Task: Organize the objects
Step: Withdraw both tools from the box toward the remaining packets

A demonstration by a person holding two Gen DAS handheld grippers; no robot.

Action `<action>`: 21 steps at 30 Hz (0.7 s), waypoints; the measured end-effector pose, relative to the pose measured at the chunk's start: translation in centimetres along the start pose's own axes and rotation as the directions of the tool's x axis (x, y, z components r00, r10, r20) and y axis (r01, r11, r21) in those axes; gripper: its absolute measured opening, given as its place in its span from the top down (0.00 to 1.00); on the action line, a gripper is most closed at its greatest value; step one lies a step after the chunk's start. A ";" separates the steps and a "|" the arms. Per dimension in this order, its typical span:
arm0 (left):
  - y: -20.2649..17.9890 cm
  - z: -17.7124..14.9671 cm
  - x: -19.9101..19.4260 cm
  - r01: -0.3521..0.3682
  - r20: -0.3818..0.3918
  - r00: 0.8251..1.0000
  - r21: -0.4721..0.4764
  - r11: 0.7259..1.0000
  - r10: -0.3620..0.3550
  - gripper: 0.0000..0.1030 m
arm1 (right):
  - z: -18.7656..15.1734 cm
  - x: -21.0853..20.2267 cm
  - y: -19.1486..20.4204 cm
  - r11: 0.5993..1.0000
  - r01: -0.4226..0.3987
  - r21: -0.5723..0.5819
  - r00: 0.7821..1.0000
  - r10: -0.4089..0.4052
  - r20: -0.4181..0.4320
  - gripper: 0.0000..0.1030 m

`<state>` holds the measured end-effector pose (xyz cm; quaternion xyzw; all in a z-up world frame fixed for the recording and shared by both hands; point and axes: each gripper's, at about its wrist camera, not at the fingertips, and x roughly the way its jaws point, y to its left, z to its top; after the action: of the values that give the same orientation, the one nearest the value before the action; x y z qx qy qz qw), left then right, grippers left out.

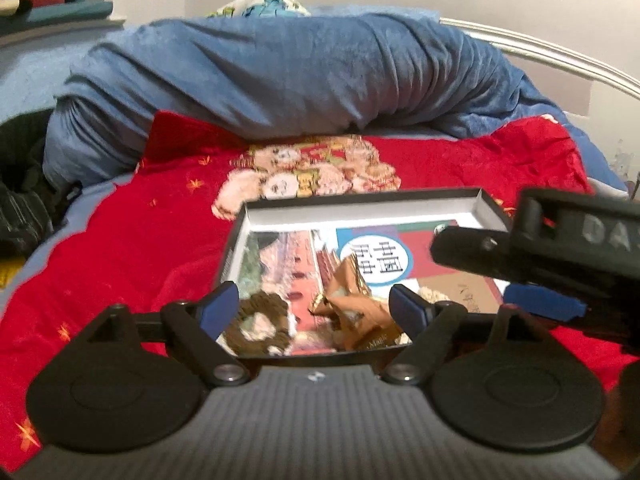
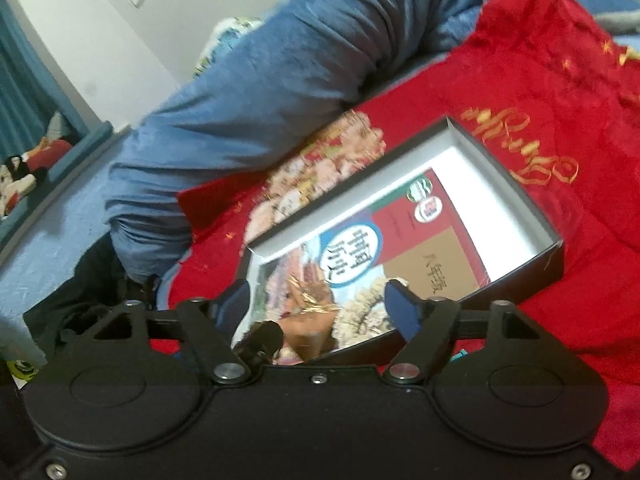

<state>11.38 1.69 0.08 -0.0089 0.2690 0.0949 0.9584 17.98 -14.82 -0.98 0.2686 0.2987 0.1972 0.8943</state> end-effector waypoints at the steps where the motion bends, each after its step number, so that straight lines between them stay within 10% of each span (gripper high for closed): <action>1: 0.3 0.4 -0.6 0.004 0.005 1.000 0.005 1.000 -0.004 0.13 | 0.0 -0.7 0.3 1.000 -0.004 -0.005 1.000 0.004 0.010 0.25; 17: 6.4 1.9 -10.9 -0.073 0.256 0.966 0.129 0.989 0.038 0.09 | -0.1 -12.2 2.8 0.983 0.113 -0.147 0.970 -0.077 0.229 0.19; 21: 7.5 -0.3 -10.3 -0.045 0.189 0.982 0.079 0.996 0.030 0.09 | -1.2 -12.0 2.2 0.984 0.141 -0.107 0.974 -0.119 0.192 0.19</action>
<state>1.18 7.20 5.45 0.0450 0.1814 0.1021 0.9771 7.82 -18.86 4.64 0.2114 0.2189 0.1298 0.9437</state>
